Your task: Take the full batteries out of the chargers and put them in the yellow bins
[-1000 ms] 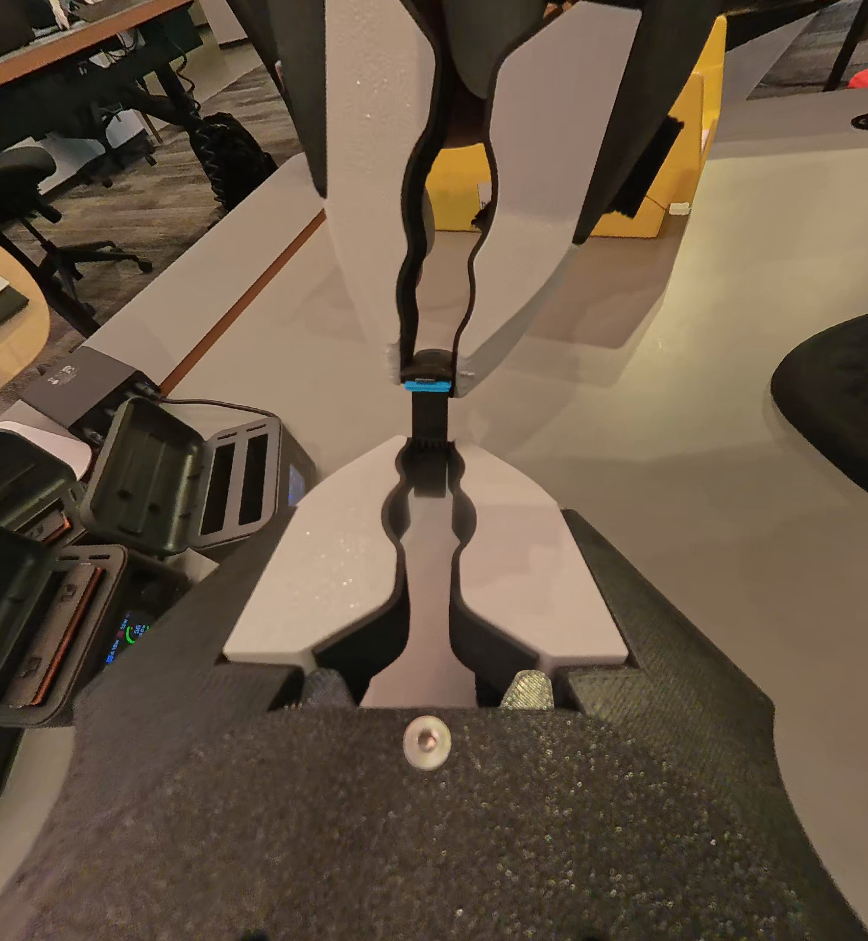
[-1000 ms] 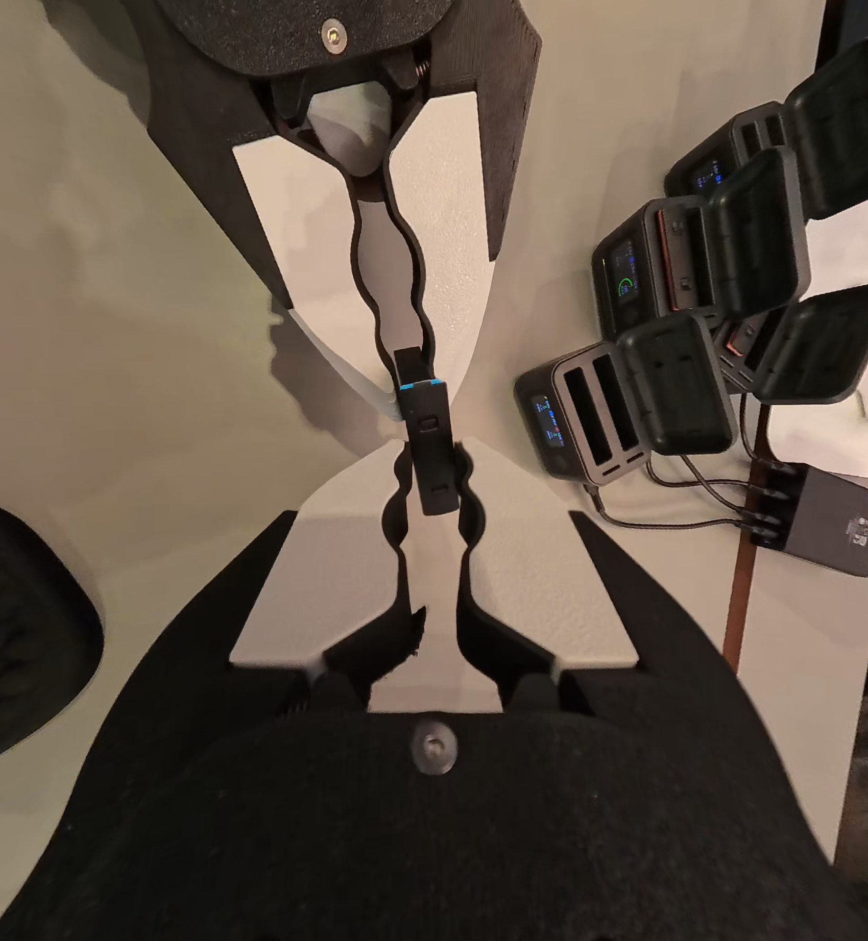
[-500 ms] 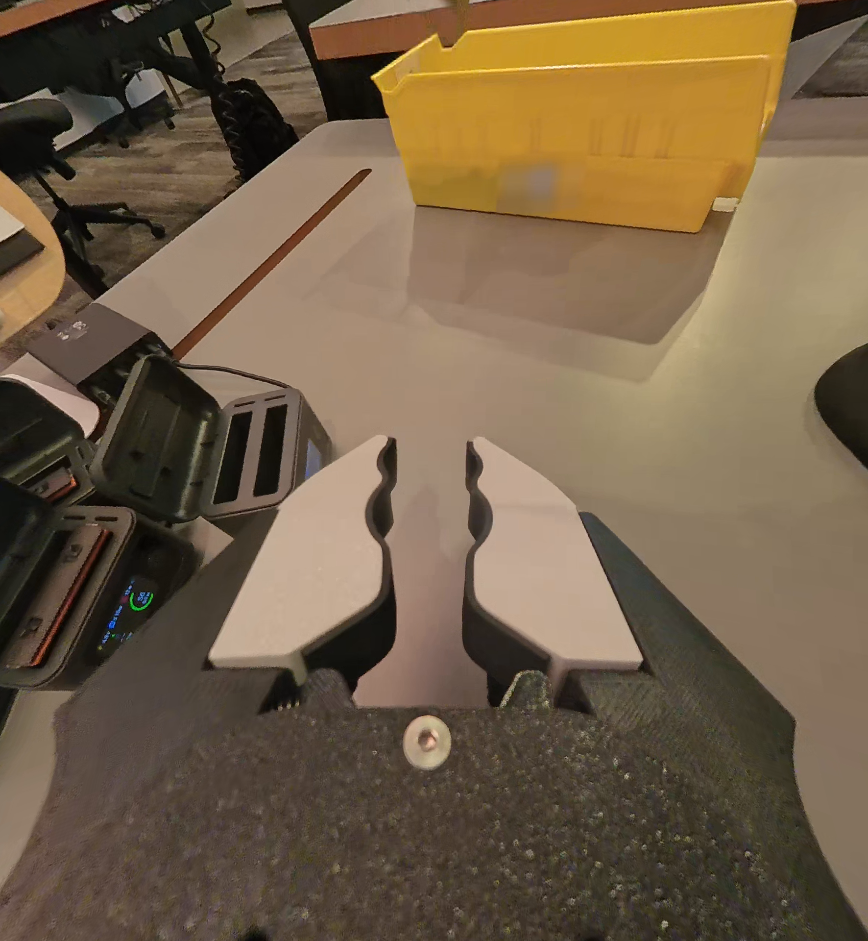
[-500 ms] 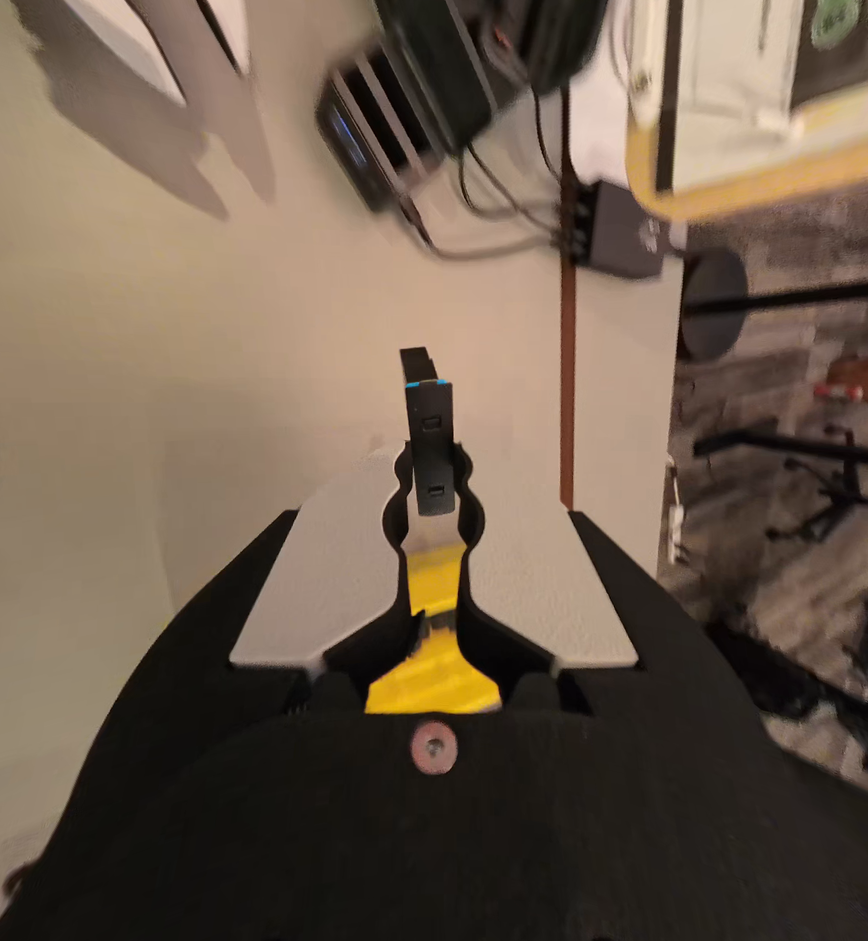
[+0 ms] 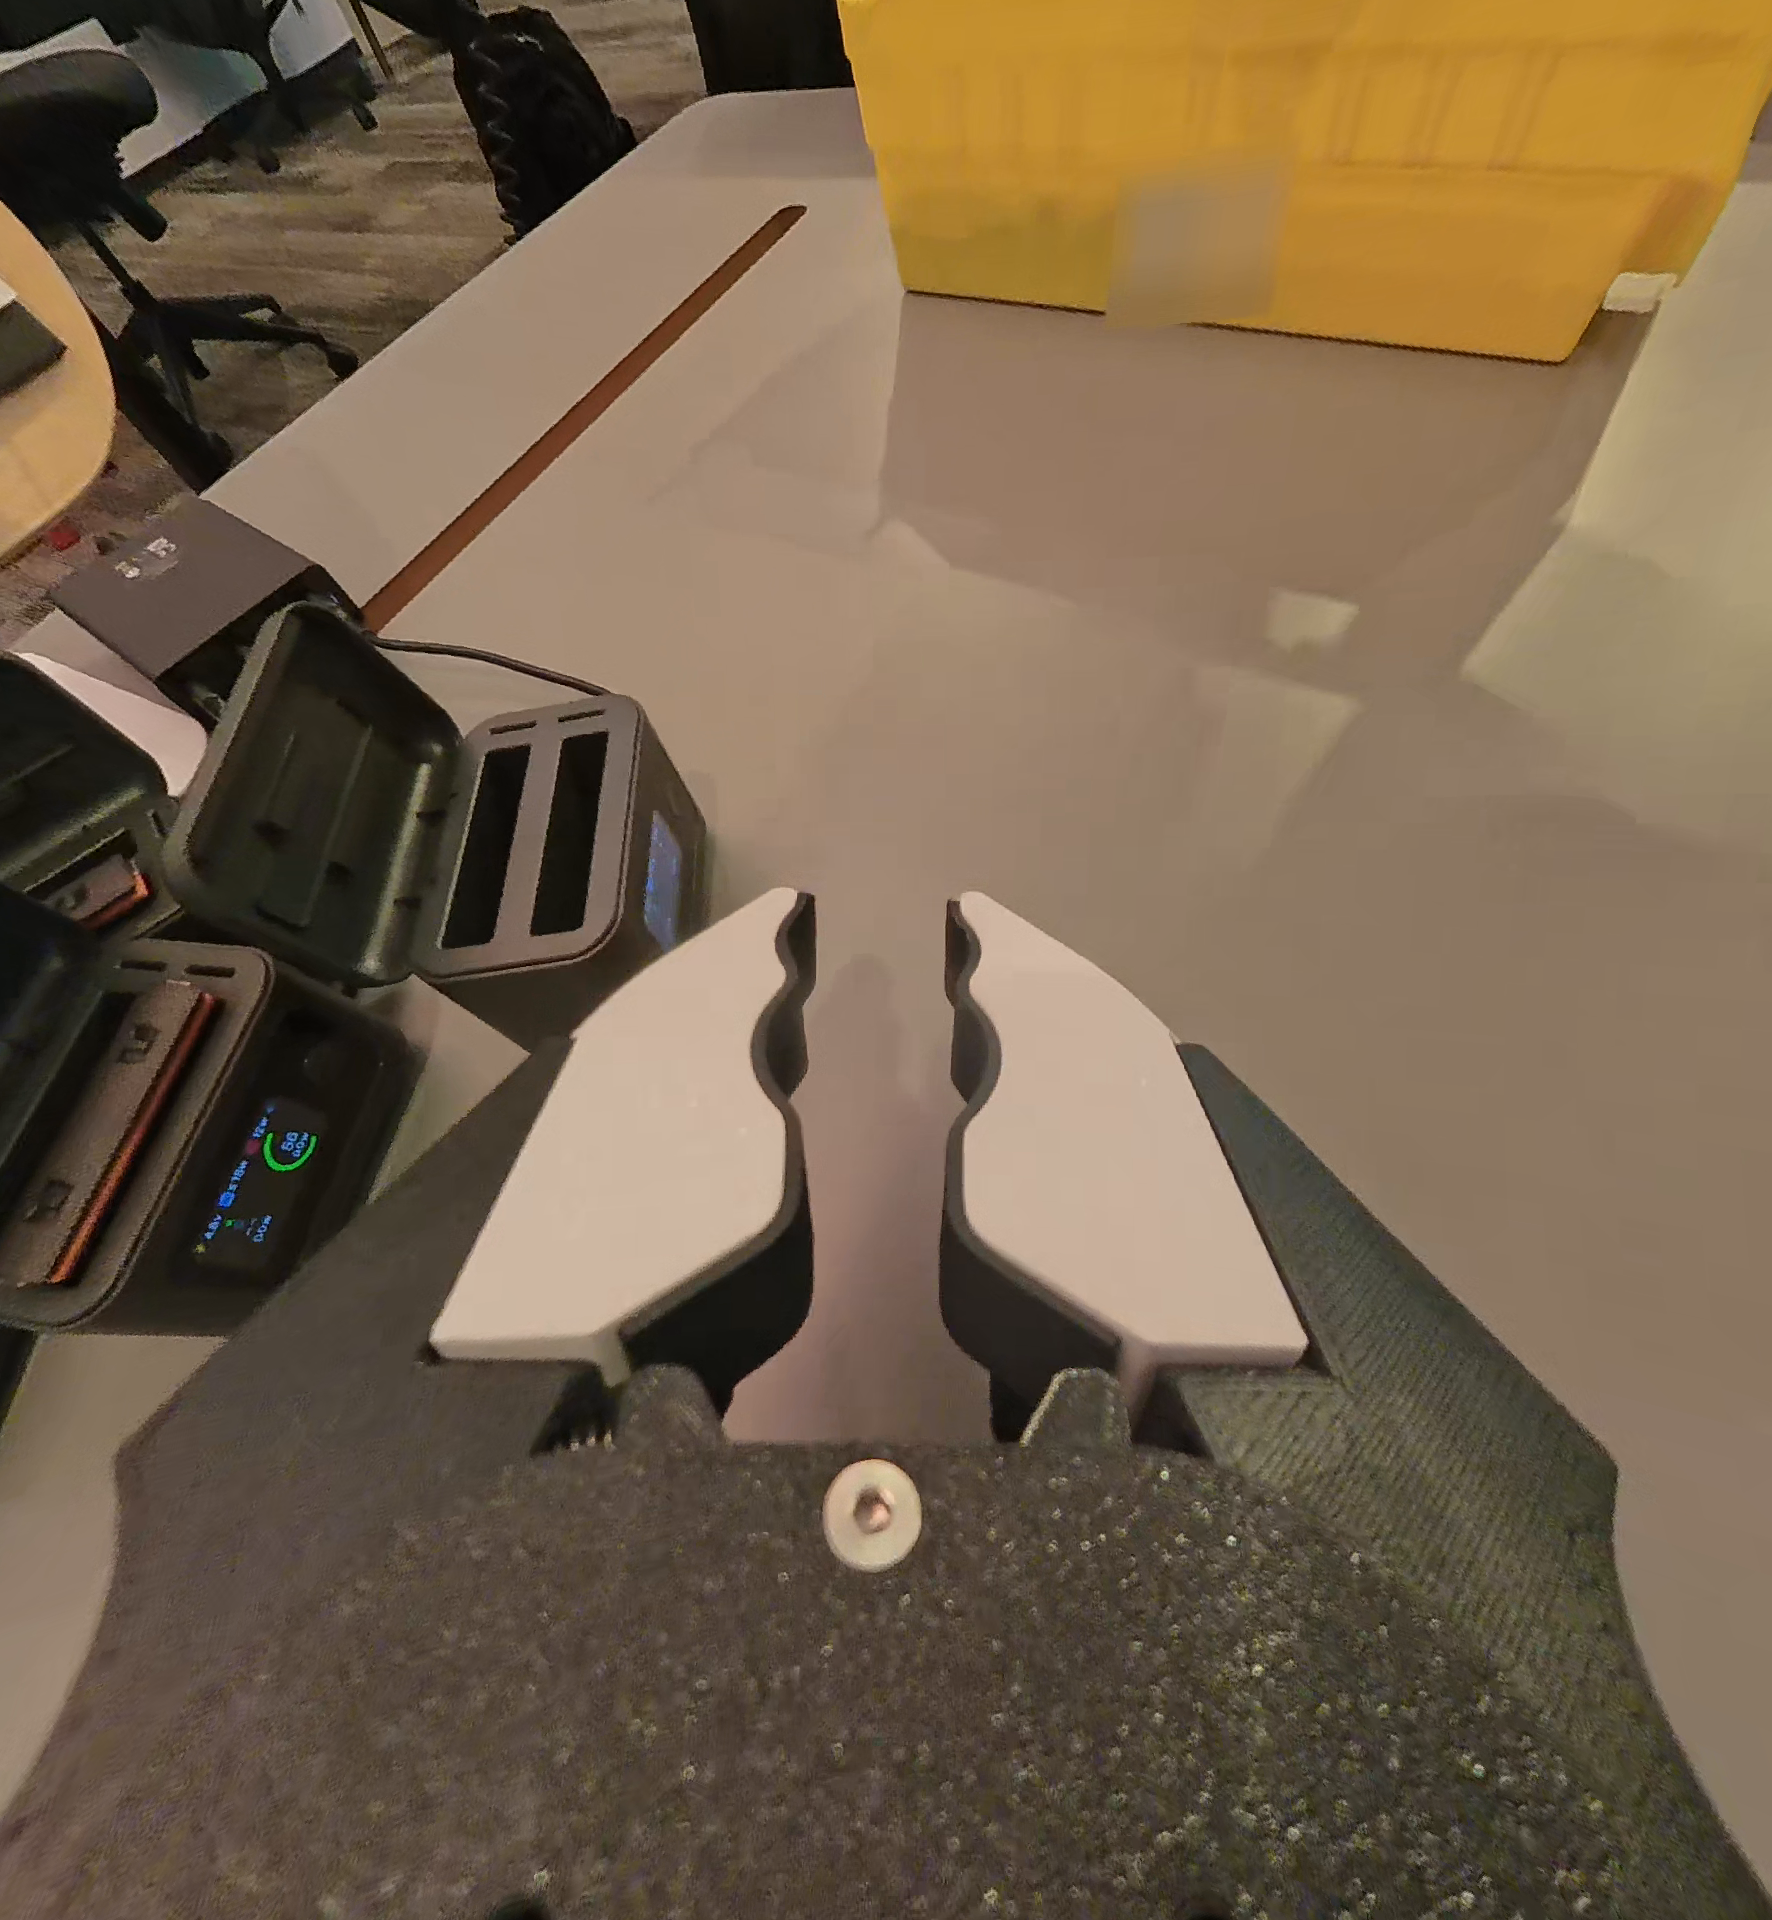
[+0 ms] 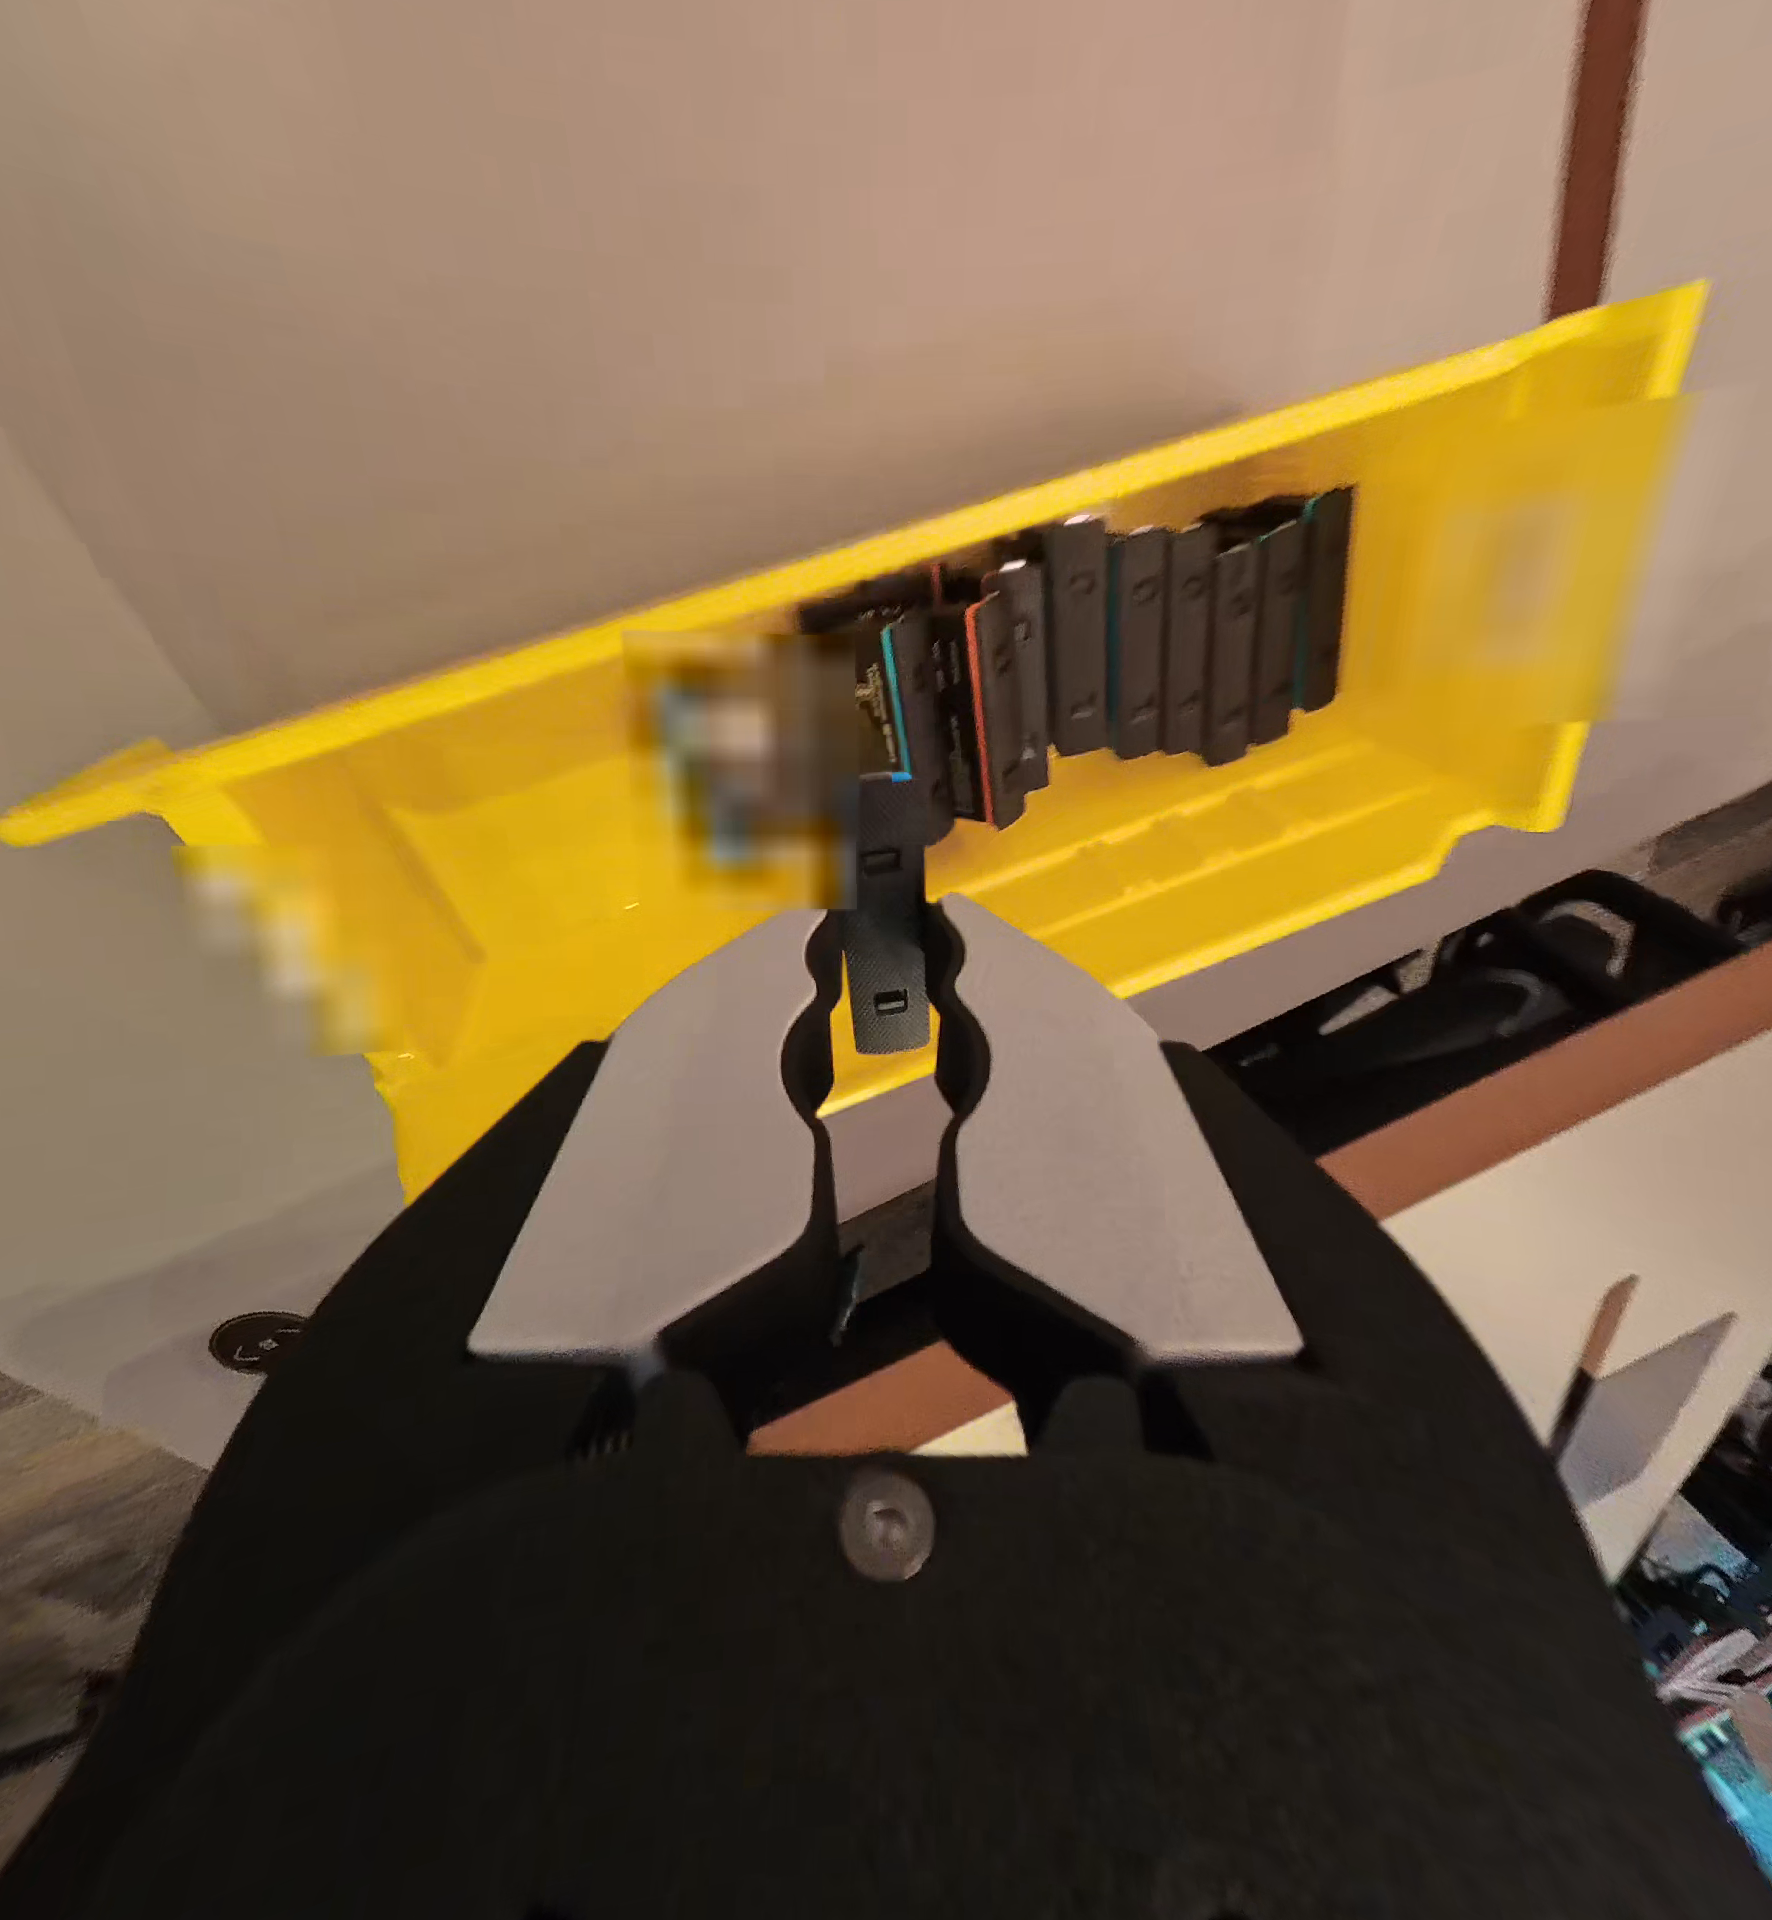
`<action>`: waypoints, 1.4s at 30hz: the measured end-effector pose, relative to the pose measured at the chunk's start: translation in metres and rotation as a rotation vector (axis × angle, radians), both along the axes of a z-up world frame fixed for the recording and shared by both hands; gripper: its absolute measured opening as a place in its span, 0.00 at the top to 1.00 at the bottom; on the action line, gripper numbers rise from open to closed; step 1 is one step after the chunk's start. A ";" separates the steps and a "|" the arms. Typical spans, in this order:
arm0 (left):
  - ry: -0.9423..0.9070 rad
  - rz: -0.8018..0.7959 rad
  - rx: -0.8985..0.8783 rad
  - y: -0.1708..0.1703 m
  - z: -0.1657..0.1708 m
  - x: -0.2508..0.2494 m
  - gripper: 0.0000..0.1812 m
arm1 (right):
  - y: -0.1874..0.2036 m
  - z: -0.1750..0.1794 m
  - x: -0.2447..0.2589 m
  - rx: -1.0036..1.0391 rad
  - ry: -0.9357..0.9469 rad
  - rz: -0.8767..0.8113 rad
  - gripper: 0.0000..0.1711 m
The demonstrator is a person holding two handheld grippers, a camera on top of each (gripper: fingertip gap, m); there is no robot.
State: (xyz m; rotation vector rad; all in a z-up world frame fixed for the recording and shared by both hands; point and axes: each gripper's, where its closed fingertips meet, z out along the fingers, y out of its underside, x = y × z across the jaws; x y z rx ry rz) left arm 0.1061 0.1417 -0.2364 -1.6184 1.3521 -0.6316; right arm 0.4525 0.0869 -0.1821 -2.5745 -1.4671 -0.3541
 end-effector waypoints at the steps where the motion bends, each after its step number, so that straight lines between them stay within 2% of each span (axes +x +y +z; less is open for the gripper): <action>1: 0.004 0.001 0.000 0.000 -0.001 0.000 0.87 | -0.002 -0.008 0.003 -0.017 0.000 -0.003 0.91; 7: 0.016 0.017 -0.005 0.003 -0.006 -0.001 0.88 | -0.006 -0.049 0.006 -0.093 0.000 0.005 0.91; 13: 0.018 0.031 -0.014 0.007 -0.008 -0.003 0.88 | -0.002 -0.070 0.001 -0.124 -0.006 0.030 0.91; 22: 0.014 0.044 -0.015 0.009 -0.008 -0.004 0.88 | 0.015 -0.061 0.001 -0.035 -0.031 0.033 0.88; 27: 0.006 0.058 -0.010 0.012 -0.005 -0.005 0.88 | 0.047 -0.014 -0.007 0.213 0.029 -0.016 0.86; 31: -0.003 0.081 -0.004 0.015 -0.002 -0.008 0.88 | 0.076 0.044 -0.050 0.505 0.192 -0.099 0.74; 34: -0.011 0.104 -0.003 0.020 0.001 -0.011 0.88 | 0.084 0.065 -0.111 0.603 0.387 -0.099 0.66; 38: -0.032 0.152 0.008 0.029 0.010 -0.020 0.88 | 0.093 0.052 -0.188 0.583 0.591 -0.158 0.53; 42: -0.072 0.233 0.023 0.047 0.024 -0.040 0.88 | 0.109 0.007 -0.262 0.543 0.715 -0.210 0.41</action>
